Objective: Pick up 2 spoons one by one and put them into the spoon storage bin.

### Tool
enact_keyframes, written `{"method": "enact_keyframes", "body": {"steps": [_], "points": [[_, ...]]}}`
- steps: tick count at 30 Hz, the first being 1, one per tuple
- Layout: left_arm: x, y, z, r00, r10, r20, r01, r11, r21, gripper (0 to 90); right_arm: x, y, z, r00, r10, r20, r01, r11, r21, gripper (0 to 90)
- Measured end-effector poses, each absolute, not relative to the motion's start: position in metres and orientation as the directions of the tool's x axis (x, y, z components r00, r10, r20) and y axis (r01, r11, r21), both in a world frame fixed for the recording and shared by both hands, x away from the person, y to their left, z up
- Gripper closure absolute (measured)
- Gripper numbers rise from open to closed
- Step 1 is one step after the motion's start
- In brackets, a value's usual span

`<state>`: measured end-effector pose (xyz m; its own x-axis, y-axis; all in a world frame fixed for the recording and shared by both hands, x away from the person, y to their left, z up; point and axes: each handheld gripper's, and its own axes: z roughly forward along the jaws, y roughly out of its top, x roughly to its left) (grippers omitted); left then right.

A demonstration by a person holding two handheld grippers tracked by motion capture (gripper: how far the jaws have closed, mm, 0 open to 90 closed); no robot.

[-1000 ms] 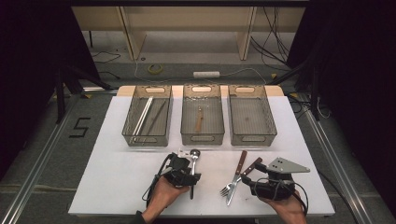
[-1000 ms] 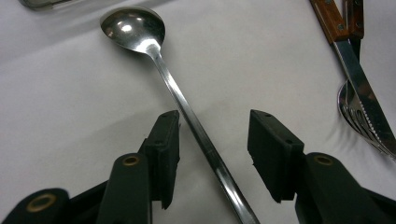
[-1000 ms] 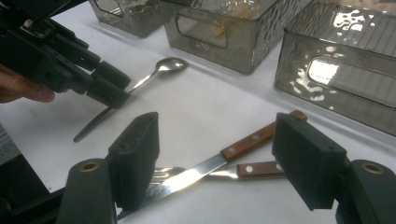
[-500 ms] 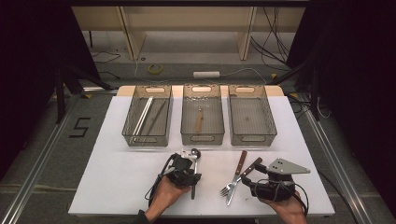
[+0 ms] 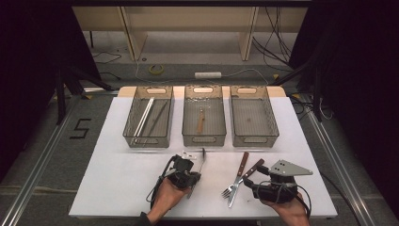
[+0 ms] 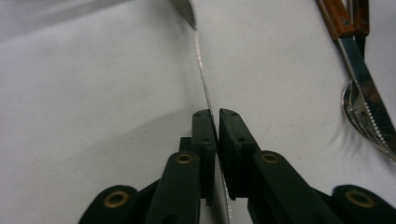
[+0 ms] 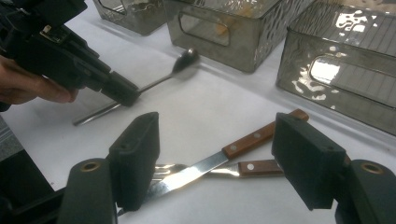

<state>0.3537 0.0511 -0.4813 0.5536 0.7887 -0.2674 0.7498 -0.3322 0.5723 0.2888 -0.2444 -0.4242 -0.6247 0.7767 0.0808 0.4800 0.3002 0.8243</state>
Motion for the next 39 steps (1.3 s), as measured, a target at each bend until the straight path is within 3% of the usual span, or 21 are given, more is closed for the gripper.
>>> {"method": "enact_keyframes", "body": {"steps": [5, 39], "points": [[0.352, 0.05, -0.481, 0.554, 0.787, -0.272, 0.748, -0.328, 0.577, 88.6, 0.289, -0.245, -0.425, -0.626, 0.775, 0.08, 0.481, 0.304, 0.822, 33.2], [0.354, 0.067, -0.457, 0.603, 0.759, -0.243, 0.667, -0.314, 0.676, 88.9, 0.29, -0.246, -0.426, -0.627, 0.775, 0.081, 0.483, 0.305, 0.821, 33.2]]}}
